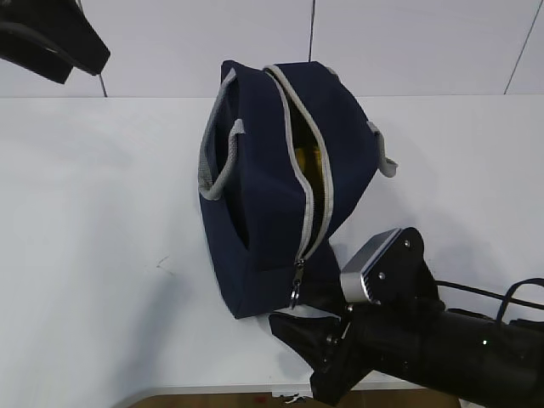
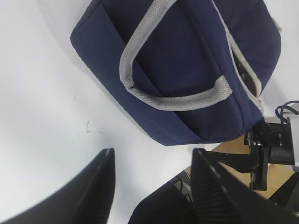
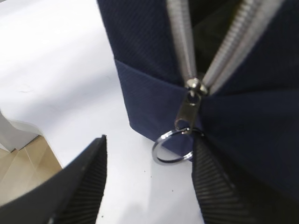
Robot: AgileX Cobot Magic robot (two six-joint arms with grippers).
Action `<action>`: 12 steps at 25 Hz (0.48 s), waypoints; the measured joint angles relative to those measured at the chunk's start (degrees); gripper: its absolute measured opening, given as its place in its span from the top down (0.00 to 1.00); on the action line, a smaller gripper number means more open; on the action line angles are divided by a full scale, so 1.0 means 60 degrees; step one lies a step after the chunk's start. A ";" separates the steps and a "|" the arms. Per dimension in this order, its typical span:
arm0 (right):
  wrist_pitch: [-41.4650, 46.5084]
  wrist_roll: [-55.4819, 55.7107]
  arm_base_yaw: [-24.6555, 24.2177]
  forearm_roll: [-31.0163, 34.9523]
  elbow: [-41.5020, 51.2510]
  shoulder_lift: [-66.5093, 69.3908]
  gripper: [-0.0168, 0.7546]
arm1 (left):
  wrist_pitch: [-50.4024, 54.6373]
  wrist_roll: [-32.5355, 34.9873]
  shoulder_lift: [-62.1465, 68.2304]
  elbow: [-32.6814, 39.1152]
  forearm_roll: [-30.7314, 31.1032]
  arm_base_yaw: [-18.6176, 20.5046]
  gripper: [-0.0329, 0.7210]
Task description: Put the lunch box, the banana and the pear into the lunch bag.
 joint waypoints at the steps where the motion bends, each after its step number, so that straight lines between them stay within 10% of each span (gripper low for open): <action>1: 0.0000 0.0000 0.0000 -0.0017 0.0000 0.0000 0.39 | 0.0000 0.0000 0.0000 0.0000 0.0000 0.0000 0.43; 12: 0.0041 0.0149 0.0000 0.0661 0.0000 0.0000 0.39 | 0.0000 0.0000 0.0000 0.0000 0.0000 0.0000 0.44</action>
